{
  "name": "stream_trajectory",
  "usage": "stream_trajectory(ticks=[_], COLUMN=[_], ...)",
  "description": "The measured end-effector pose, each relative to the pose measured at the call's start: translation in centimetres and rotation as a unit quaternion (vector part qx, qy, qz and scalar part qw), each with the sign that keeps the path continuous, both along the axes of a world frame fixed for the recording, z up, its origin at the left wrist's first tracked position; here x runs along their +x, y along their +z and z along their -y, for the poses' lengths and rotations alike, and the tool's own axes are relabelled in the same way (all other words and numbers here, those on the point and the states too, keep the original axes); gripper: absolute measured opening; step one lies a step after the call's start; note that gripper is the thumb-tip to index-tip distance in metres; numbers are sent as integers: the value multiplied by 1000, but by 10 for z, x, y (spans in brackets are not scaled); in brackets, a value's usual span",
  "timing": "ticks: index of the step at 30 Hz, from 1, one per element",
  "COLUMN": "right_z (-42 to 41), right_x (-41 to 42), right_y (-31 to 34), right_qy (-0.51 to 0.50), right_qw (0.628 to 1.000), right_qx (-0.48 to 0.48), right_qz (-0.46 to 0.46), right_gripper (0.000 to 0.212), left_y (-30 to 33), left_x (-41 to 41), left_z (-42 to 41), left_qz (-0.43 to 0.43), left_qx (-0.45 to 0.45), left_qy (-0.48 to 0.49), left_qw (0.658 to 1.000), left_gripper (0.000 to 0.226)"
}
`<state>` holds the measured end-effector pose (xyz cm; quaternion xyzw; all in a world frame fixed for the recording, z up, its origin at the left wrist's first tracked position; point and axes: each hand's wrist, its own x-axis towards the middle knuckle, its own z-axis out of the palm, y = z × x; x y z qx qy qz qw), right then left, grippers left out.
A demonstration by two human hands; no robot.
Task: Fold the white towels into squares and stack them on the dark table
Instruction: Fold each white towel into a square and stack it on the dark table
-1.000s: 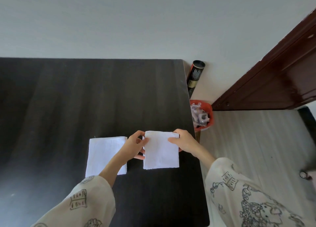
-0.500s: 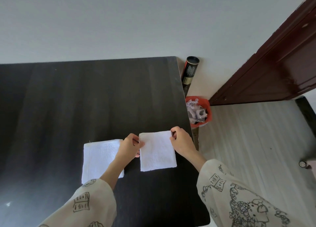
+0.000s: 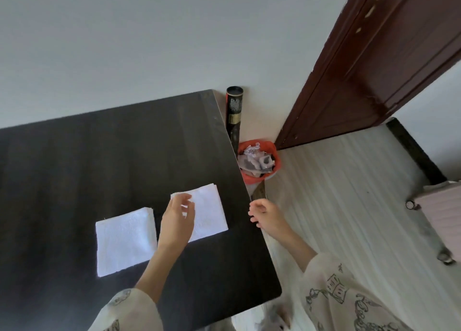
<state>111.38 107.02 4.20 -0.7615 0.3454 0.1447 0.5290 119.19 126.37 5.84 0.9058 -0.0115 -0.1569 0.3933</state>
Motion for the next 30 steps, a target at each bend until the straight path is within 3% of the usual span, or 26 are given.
stream_trajectory(ticks=[7,15,21,30], right_z=[71,194,262,355], right_x=[-116,-346,-522,-727], right_y=[47,75,103,114], right_qy=[-129,-293,-452,-613], right_qw=[986,947,881,772], right_qx=[61,14,-33,-85], right_qz=[86,128,139,144], right_gripper=[10,14,17,18], left_y=[27,51,73,82], left_x=[-84,-258,-416,-603], left_z=[102,270,398,572], left_qz=[-22,8,7,0], left_qx=[-30,-53,-97,-116], left_qy=[-194,-384,-563,-725], left_qw=[980,922,820,679], left_gripper=[28,26,24,21])
